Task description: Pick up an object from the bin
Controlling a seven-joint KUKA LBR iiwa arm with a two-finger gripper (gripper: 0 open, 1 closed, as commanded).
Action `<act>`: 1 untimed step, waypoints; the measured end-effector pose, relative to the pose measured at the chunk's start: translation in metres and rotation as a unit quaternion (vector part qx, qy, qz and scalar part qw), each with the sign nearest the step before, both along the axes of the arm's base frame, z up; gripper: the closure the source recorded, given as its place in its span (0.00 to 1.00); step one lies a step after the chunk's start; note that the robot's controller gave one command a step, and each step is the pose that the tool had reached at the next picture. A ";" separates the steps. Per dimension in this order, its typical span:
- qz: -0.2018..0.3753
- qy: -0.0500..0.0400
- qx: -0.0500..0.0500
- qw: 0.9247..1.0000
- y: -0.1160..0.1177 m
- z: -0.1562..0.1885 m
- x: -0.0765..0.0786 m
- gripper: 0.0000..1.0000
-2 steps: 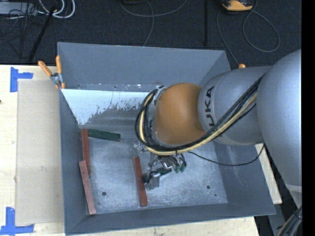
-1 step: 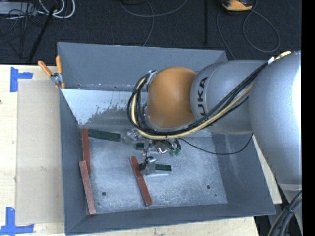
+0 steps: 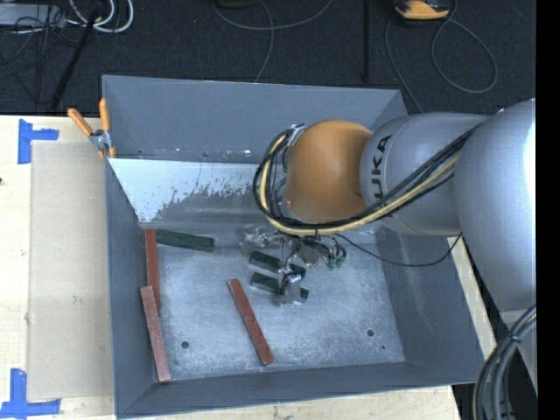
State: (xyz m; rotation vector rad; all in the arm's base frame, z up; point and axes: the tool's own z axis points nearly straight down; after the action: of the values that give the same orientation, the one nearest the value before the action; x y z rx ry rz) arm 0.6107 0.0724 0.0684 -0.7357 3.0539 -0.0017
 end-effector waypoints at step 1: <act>0.043 -0.001 0.001 0.999 -0.027 0.001 0.012 0.00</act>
Offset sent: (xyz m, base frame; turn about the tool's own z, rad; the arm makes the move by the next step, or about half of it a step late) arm 0.0113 -0.0259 0.0016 -0.0883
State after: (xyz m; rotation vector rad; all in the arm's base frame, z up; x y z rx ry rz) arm 0.6227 0.0458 0.0699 -0.8652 3.0178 -0.0007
